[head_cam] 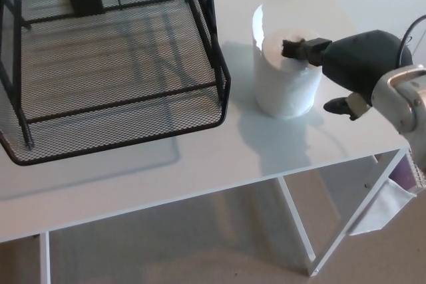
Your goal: The robot walks towards a desk on which a file tray is kept in the middle and a toilet paper roll is kept on its right. The robot uses its right hand to hook on finger in the gap of the roll and grabs it, lifts it and places it on the tray.
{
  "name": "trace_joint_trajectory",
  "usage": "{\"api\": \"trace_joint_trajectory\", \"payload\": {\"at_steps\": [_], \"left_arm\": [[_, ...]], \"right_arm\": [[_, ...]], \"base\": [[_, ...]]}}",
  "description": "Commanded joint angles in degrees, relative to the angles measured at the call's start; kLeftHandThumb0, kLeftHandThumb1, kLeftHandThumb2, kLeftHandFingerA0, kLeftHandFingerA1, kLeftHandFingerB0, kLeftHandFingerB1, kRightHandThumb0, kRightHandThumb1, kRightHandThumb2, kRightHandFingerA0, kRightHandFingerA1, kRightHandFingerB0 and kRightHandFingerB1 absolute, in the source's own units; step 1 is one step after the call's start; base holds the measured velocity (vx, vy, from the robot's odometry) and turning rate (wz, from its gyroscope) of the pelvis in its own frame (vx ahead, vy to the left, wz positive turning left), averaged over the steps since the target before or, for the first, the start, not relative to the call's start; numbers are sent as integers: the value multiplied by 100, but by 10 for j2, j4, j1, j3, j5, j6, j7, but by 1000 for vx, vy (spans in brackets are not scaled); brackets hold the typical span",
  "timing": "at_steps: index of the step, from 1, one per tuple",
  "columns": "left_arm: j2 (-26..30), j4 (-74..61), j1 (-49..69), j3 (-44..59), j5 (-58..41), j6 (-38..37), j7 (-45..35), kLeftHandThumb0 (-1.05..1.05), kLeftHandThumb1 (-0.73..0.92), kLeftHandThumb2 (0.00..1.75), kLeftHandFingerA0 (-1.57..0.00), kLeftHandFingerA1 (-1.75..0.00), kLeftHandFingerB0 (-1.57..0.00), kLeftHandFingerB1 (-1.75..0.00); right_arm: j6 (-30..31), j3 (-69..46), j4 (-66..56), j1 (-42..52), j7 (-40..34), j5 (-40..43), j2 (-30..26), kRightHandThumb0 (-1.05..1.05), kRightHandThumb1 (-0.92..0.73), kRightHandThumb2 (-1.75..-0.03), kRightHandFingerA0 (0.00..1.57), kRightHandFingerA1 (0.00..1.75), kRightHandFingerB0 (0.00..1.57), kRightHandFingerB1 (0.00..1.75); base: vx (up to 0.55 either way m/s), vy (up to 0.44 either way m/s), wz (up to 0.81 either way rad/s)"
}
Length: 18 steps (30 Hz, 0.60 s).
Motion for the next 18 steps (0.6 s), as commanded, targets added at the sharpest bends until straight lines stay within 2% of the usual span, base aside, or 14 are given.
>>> {"api": "trace_joint_trajectory", "payload": {"at_steps": [1,3,4,9,14,18], "left_arm": [[-1,5,-2,-14,17,-21,18,-68,91,68,-45,-55,-35,-43],[-1,-6,3,-9,8,-13,9,-67,92,67,-44,-54,-34,-42],[-2,-5,2,-8,5,-11,8,-66,91,67,-44,-53,-34,-42],[-4,-4,-1,-16,13,-12,14,-67,91,66,-47,-51,-37,-42],[-9,-14,3,-27,18,-12,27,-66,91,67,-50,-53,-39,-42],[-12,-5,0,-40,27,-26,37,-66,92,67,-54,-55,-44,-43]], "right_arm": [[-19,19,7,49,-92,-48,3,-29,-67,-64,81,159,67,55],[-16,27,18,47,-98,-55,10,-28,-68,-64,82,158,65,51],[-17,27,19,49,-106,-55,10,-26,-67,-60,87,156,69,54],[-13,30,24,50,-111,-60,16,-29,-67,-60,88,156,68,58],[14,32,17,64,-112,-74,22,-30,-64,-62,88,155,58,51],[10,27,36,66,-114,-65,28,-29,-61,-58,91,148,52,42]], "base": [[0,0,0],[0,0,0],[0,0,0],[0,0,0],[0,0,0],[0,0,0]]}}
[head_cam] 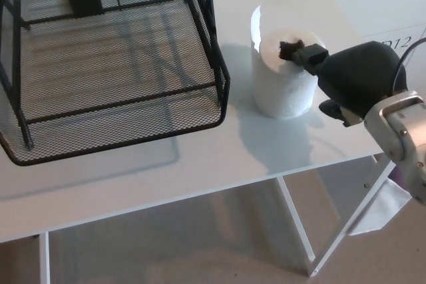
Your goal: The robot walks towards a desk on which a file tray is kept in the middle and a toilet paper roll is kept on its right. The robot uses its right hand to hook on finger in the gap of the roll and grabs it, lifts it and places it on the tray.
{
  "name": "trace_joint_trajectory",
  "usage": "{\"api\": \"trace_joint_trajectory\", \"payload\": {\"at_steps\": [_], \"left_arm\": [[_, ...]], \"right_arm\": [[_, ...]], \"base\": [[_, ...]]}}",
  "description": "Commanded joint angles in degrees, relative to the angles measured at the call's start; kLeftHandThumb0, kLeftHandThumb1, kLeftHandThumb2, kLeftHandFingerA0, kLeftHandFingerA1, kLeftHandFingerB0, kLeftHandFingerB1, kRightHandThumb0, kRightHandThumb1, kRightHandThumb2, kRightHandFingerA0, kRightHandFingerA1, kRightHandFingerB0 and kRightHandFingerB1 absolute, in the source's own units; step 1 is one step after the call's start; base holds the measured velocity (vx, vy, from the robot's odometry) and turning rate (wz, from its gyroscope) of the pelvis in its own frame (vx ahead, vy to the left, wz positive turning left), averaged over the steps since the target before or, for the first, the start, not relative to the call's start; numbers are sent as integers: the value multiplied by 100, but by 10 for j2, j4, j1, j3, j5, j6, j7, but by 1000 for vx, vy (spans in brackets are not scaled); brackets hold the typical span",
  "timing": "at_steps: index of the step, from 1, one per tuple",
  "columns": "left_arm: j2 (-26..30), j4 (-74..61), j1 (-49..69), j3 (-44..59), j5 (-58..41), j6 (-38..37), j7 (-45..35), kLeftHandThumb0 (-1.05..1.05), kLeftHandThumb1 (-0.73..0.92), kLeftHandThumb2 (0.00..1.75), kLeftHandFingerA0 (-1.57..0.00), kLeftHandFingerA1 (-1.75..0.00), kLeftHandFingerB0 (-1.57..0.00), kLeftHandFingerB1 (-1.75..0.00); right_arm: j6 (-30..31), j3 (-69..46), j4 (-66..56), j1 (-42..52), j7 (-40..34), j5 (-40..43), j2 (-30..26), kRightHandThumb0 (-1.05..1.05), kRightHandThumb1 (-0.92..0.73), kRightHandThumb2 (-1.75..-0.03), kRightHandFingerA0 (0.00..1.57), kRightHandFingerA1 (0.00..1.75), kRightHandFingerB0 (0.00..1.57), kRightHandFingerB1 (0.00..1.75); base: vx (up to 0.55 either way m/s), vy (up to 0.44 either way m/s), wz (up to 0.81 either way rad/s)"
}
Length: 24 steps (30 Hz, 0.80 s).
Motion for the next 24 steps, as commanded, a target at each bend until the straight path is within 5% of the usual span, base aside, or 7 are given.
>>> {"api": "trace_joint_trajectory", "payload": {"at_steps": [1,19,20,21,22,23,24], "left_arm": [[-1,3,2,-13,22,-24,26,-67,92,67,-55,-57,-44,-43],[-10,2,9,-19,24,-44,26,-66,91,67,-53,-55,-43,-42],[-10,9,6,-20,26,-47,29,-64,73,107,-48,-64,-37,-55],[-9,12,8,-21,27,-52,28,-66,92,68,-53,-55,-41,-42],[-9,13,8,-20,26,-54,26,-65,73,107,-47,-63,-35,-54],[-9,14,8,-20,26,-54,25,-65,73,107,-47,-63,-35,-54],[-9,16,8,-21,27,-58,24,-67,92,67,-53,-52,-39,-39]], "right_arm": [[15,13,29,21,36,-6,16,-32,-60,-61,89,148,46,41],[107,88,52,-54,242,-78,30,-36,-54,-56,85,144,83,59],[113,84,51,-51,246,-66,36,-35,-54,-59,84,138,81,60],[118,92,56,-45,231,-77,39,-34,-54,-58,87,135,81,62],[126,94,58,-46,233,-81,42,-35,-55,-56,87,138,80,63],[130,96,58,-46,235,-81,43,-35,-55,-56,87,138,80,63],[126,104,57,-41,202,-98,38,-39,-48,-55,89,150,80,69]], "base": [[0,0,0],[0,0,0],[0,0,0],[0,0,0],[0,0,0],[0,0,0],[0,0,0]]}}
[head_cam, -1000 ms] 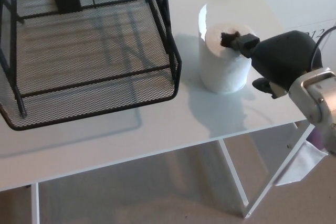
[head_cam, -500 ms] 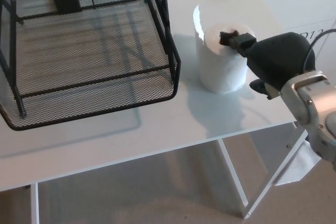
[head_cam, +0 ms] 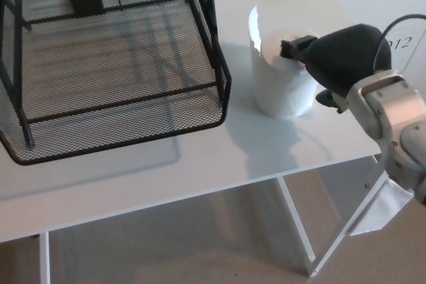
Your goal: The robot walks towards a desk on which a file tray is kept in the middle and a toilet paper roll is kept on its right. The robot uses its right hand to hook on finger in the gap of the roll and grabs it, lifts it and places it on the tray.
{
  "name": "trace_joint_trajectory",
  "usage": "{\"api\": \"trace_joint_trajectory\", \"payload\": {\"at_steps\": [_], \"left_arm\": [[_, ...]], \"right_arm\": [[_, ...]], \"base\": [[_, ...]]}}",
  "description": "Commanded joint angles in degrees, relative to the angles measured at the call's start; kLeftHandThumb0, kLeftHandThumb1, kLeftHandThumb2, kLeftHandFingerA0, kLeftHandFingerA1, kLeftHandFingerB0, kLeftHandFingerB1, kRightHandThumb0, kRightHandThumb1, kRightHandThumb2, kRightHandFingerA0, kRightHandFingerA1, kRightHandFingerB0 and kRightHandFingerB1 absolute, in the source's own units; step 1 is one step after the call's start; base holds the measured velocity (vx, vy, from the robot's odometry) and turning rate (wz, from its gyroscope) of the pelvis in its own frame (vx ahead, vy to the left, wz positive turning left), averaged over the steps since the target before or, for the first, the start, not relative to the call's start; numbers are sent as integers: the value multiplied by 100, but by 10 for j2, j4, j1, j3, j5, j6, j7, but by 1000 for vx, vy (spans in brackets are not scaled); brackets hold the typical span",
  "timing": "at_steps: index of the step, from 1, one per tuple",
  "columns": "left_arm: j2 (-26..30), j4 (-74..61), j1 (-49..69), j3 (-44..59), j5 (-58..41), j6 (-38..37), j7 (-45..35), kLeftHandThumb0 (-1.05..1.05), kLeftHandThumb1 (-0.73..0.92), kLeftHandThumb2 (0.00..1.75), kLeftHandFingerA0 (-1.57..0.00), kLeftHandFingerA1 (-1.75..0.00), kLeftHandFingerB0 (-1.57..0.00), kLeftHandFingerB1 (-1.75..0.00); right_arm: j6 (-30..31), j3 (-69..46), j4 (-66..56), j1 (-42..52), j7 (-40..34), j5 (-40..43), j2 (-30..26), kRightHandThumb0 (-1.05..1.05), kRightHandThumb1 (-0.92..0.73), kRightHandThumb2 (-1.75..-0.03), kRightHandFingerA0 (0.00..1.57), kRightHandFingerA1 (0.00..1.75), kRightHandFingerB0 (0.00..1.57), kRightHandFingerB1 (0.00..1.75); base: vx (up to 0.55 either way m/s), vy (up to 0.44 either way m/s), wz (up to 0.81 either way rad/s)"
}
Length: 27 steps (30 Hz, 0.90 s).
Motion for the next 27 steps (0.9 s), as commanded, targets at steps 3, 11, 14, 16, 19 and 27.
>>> {"api": "trace_joint_trajectory", "payload": {"at_steps": [3,11,14,16,19,27], "left_arm": [[4,9,10,-7,17,-46,12,-67,91,67,-55,-53,-41,-39],[2,9,15,-6,12,-57,7,-63,92,69,-52,-50,-37,-38],[-1,15,20,-8,15,-63,10,-64,92,70,-52,-51,-36,-38],[-2,15,27,-11,18,-66,11,-64,92,70,-52,-51,-36,-38],[2,8,36,-4,9,-59,1,-64,74,107,-44,-60,-31,-52],[3,14,20,-12,18,-37,12,-64,73,108,-49,-63,-40,-55]], "right_arm": [[39,55,5,53,96,-49,-7,-32,-47,-55,82,167,78,79],[-5,24,-7,91,109,9,-22,-25,-67,-62,73,174,69,116],[-37,4,2,93,172,74,-26,-30,-61,-66,71,160,90,78],[-24,-9,-3,104,192,95,-21,-30,-61,-66,71,160,90,78],[-16,-34,43,64,235,125,-11,-27,-67,-72,66,129,82,78],[-96,-67,30,71,67,100,-33,-28,-67,-73,82,165,84,98]], "base": [[0,0,0],[0,0,0],[0,0,0],[0,0,0],[0,0,0],[0,0,0]]}}
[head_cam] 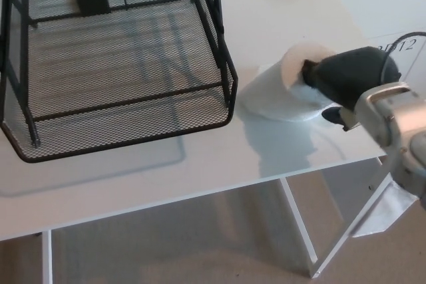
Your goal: The robot walks towards a desk on which a file tray is kept in the middle and a toilet paper roll is kept on its right. The robot uses its right hand to hook on finger in the gap of the roll and grabs it, lifts it and places it on the tray.
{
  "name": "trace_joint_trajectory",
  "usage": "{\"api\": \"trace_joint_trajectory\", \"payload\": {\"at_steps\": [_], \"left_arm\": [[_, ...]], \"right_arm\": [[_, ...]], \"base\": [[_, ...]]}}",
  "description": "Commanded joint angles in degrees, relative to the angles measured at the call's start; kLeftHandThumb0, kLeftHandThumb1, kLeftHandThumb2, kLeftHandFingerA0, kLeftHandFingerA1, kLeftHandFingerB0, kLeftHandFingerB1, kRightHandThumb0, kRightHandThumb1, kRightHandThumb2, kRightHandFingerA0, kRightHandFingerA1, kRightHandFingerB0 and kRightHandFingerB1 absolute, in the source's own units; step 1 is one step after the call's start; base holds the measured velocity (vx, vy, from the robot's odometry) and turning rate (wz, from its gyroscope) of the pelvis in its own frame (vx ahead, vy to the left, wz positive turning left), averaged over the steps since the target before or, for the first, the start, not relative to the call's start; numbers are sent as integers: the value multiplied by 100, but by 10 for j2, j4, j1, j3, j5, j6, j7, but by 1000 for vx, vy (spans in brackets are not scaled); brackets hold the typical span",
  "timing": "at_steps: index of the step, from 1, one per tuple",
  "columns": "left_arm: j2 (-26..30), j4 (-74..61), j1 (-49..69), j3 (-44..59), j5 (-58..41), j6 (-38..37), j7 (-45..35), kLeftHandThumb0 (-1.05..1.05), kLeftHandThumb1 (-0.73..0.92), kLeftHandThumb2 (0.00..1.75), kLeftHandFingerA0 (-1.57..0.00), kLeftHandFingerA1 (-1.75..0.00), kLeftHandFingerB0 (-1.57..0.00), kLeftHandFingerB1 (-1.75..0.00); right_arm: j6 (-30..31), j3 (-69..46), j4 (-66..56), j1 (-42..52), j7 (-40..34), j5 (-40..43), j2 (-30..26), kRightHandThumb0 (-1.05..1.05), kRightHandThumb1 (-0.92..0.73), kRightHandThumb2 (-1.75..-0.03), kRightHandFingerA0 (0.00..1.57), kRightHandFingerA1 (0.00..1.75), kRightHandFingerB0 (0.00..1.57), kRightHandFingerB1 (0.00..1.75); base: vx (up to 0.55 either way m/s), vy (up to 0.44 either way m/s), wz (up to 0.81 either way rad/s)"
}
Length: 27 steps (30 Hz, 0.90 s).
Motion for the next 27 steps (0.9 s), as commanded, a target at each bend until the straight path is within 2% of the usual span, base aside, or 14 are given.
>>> {"api": "trace_joint_trajectory", "payload": {"at_steps": [1,12,13,14,17,18,19,20,21,22,23,24,26,27], "left_arm": [[7,0,-2,-3,11,-13,4,-66,92,67,-53,-54,-44,-42],[5,9,0,-3,9,-22,9,-68,91,67,-53,-52,-39,-39],[5,7,1,0,6,-23,5,-66,73,107,-44,-61,-32,-53],[6,5,2,2,3,-21,1,-67,92,68,-51,-51,-40,-40],[8,-4,7,-3,8,-23,3,-67,92,69,-51,-50,-40,-40],[9,-4,5,-2,7,-21,2,-66,74,107,-45,-60,-35,-54],[9,-5,5,-2,7,-21,2,-66,74,107,-45,-60,-35,-54],[7,-21,15,3,-1,-20,-8,-67,92,69,-49,-50,-38,-40],[6,-13,9,5,-2,-20,-6,-67,92,67,-51,-52,-39,-39],[6,-2,5,5,0,-25,-2,-68,74,108,-45,-61,-31,-52],[5,-5,5,9,-4,-21,-7,-66,74,108,-44,-62,-31,-53],[3,-4,4,16,-12,-18,-14,-67,92,67,-49,-53,-36,-40],[5,0,5,13,-4,-26,-15,-68,92,68,-53,-52,-42,-42],[5,2,4,14,-4,-25,-15,-66,73,107,-48,-62,-36,-54]], "right_arm": [[-85,-25,25,44,-26,56,-21,-24,-68,-81,85,162,83,109],[-91,-127,23,104,-246,80,46,-25,-69,-75,82,175,68,153],[-93,-136,21,106,-254,85,50,-22,-69,-80,106,170,68,144],[-92,-144,17,107,-257,90,53,-26,-74,-78,82,175,66,152],[-85,-170,-1,109,-249,103,59,-26,-75,-75,81,175,66,146],[-87,-179,-4,106,-247,108,60,-23,-73,-74,78,175,64,151],[-90,-183,-4,105,-247,109,61,-23,-73,-74,78,175,64,151],[-97,-190,-11,105,-239,114,56,-23,-73,-78,78,175,64,150],[-94,-202,-24,103,-227,121,52,-23,-73,-76,78,175,63,148],[-109,-210,-28,97,-222,126,44,-23,-72,-76,80,175,65,145],[-106,-216,-60,102,-202,122,26,-26,-71,-68,82,175,75,116],[-117,-217,-68,100,-203,115,11,-25,-69,-65,81,175,74,123],[-122,-226,-83,94,-175,128,-8,-27,-69,-66,80,171,78,107],[-122,-230,-89,91,-164,134,-16,-27,-69,-62,83,171,80,91]], "base": [[0,0,0],[0,0,0],[0,0,0],[0,0,0],[0,0,0],[0,0,0],[0,0,0],[0,0,0],[0,0,0],[0,0,0],[0,0,0],[0,0,0],[0,0,0],[0,0,0]]}}
